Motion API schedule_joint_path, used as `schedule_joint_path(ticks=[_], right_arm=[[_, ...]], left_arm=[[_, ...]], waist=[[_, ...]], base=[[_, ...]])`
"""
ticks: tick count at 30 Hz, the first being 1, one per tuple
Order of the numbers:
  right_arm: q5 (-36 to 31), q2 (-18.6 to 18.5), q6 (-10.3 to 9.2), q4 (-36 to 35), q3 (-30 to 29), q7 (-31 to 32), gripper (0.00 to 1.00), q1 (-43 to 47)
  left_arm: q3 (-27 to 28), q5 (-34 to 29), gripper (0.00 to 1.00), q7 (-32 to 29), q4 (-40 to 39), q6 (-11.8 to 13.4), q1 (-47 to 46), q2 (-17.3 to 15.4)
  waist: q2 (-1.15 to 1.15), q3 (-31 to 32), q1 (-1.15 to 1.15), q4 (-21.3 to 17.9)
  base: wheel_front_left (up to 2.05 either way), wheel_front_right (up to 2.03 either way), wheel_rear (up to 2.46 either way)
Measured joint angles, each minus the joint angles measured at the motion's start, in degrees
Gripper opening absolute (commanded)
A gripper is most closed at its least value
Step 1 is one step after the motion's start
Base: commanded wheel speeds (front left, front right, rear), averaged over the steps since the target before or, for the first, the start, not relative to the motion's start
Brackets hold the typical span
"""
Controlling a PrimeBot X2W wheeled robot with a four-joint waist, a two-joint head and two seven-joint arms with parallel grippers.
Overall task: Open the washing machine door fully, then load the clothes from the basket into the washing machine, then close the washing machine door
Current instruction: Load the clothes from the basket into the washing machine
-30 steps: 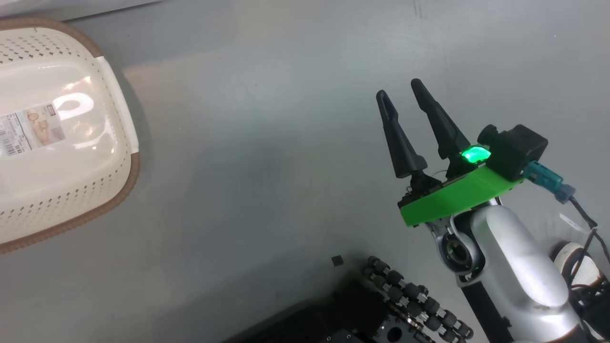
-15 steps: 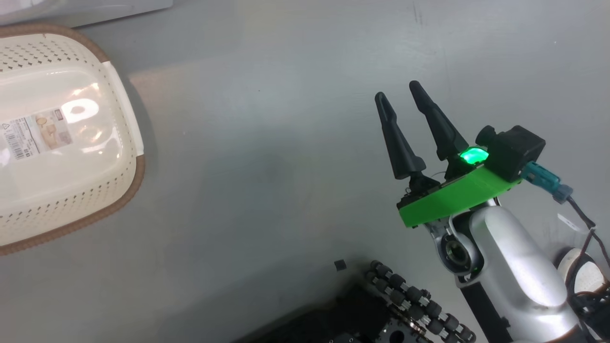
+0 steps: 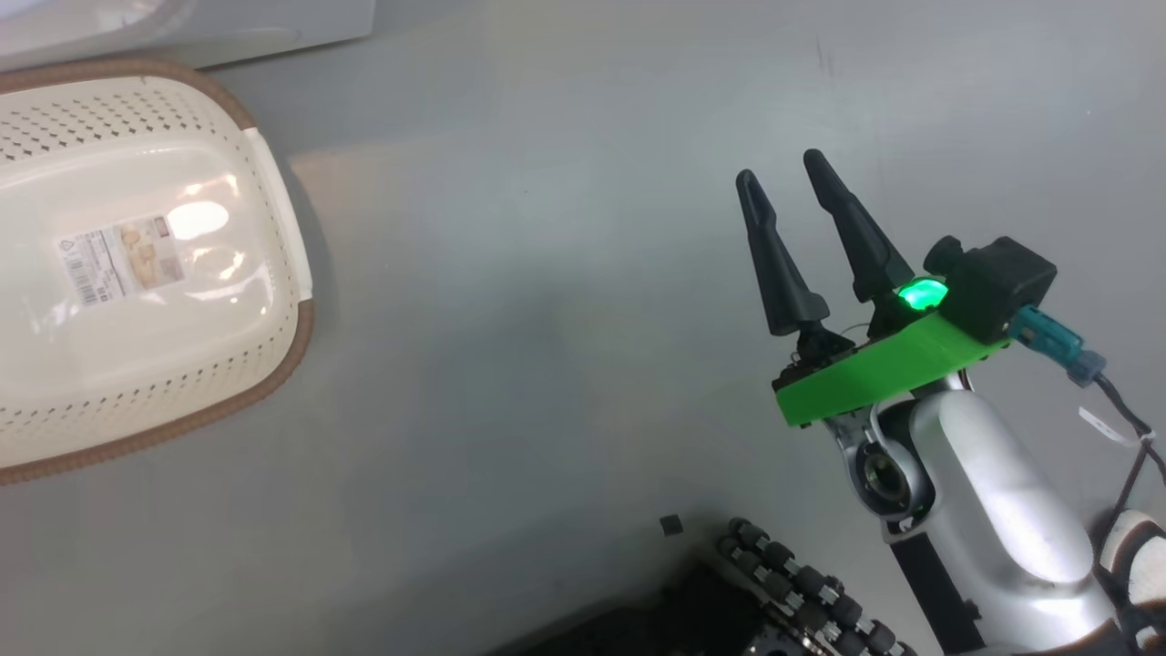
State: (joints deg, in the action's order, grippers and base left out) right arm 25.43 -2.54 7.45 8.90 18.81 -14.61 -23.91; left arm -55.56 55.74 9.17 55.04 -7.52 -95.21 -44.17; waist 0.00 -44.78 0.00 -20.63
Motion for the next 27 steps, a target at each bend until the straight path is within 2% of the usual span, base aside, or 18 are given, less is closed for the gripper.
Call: schedule_joint_path(ticks=[11,17,21,27], right_arm=[[-3.4,0.0,0.00,1.4,-2.7,0.0,1.00,0.1],[-5.2,-0.1,0.00,1.9,-4.3,0.0,1.00,1.0],[-6.4,0.0,0.00,2.4,-5.2,0.0,1.00,2.5],[-7.6,-0.1,0.00,2.7,-6.0,0.0,1.00,2.8]], left_arm=[[-3.5,5.9,1.00,4.0,-6.1,0.0,12.3,1.2],[-3.4,7.9,1.00,5.2,-10.7,0.0,20.3,1.1],[1.4,7.1,1.00,5.2,-15.4,0.3,25.6,1.1],[11.9,2.0,1.00,5.2,-24.9,3.7,38.0,1.3]], waist=[[0.00,6.3,-0.01,3.3],[0.00,9.8,-0.01,5.7],[0.00,11.6,-0.01,7.6],[0.00,14.1,-0.01,9.9]], base=[[0.00,0.00,0.00],[0.00,0.00,0.00],[0.00,0.00,0.00],[0.00,0.00,0.00]])
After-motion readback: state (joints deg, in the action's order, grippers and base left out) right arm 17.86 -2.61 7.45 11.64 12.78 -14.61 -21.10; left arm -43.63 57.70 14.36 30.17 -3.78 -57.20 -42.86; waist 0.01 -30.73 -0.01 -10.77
